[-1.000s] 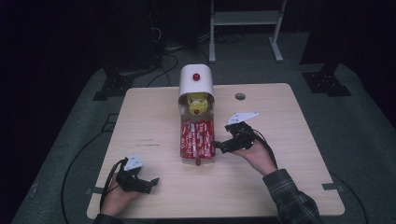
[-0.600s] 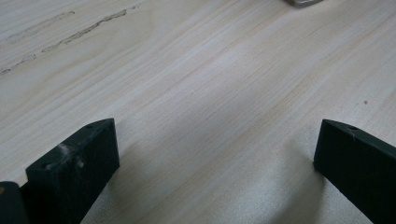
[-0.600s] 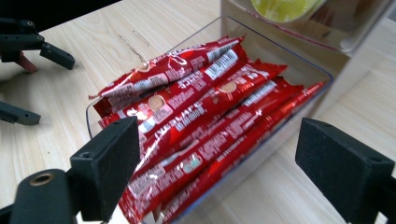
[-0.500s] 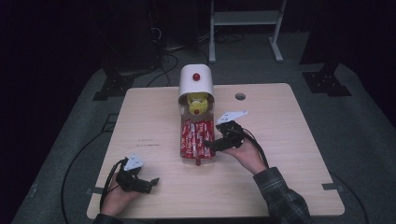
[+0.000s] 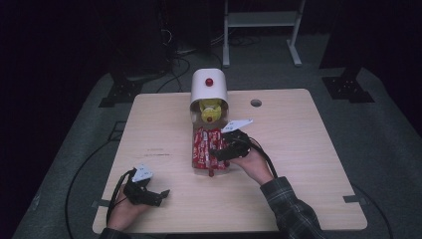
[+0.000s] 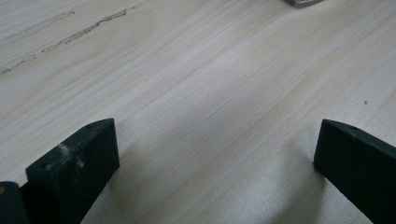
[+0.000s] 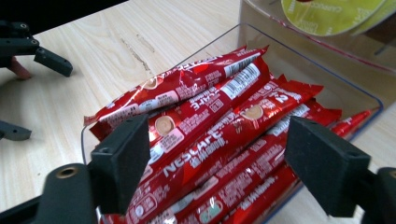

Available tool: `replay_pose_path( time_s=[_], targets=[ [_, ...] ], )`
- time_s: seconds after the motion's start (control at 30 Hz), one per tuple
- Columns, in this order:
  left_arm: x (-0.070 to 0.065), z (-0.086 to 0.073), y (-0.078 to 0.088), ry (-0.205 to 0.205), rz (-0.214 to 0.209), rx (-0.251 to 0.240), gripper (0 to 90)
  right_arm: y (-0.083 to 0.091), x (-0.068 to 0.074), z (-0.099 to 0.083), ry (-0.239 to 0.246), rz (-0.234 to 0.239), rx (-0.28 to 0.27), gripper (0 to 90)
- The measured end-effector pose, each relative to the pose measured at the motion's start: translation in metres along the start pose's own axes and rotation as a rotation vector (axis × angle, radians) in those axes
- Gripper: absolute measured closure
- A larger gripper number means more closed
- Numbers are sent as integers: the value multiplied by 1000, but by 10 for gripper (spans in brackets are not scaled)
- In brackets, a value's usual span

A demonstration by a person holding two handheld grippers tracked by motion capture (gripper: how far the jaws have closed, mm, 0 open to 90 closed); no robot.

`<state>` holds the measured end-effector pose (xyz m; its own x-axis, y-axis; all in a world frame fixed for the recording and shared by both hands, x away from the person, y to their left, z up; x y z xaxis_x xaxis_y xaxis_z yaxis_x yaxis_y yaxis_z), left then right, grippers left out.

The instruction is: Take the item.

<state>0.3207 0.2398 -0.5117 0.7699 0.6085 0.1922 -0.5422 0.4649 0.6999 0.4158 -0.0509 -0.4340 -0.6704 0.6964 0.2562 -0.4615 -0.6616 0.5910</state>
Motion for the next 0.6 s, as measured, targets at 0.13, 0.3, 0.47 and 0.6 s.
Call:
replay_pose_path(
  time_s=[0.13, 0.3, 0.47, 0.6],
  targets=[
    [0, 0, 0, 0, 0, 0, 0, -6, 2, 2, 20, -13, -2, 301],
    [0, 0, 0, 0, 0, 0, 0, -14, 3, 4, 37, -32, 5, 370],
    [0, 0, 0, 2, 0, 0, 0, -19, 2, 3, 48, -78, 16, 397],
    [0, 0, 0, 2, 0, 0, 0, -19, 1, 3, 51, -87, 18, 450]
  ],
)
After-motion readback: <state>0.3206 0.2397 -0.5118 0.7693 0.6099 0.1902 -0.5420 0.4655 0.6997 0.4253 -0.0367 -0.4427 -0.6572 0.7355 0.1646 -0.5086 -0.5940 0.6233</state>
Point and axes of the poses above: each handheld gripper's, and its own axes: y roughly backward along the jaws, z roughly out of its top, x roughly to its left, the point moved 4 cm from there along -y, roughly forward along the jaws, and after that the axes turned 14 degrees about -y, right-handed, at the moved point
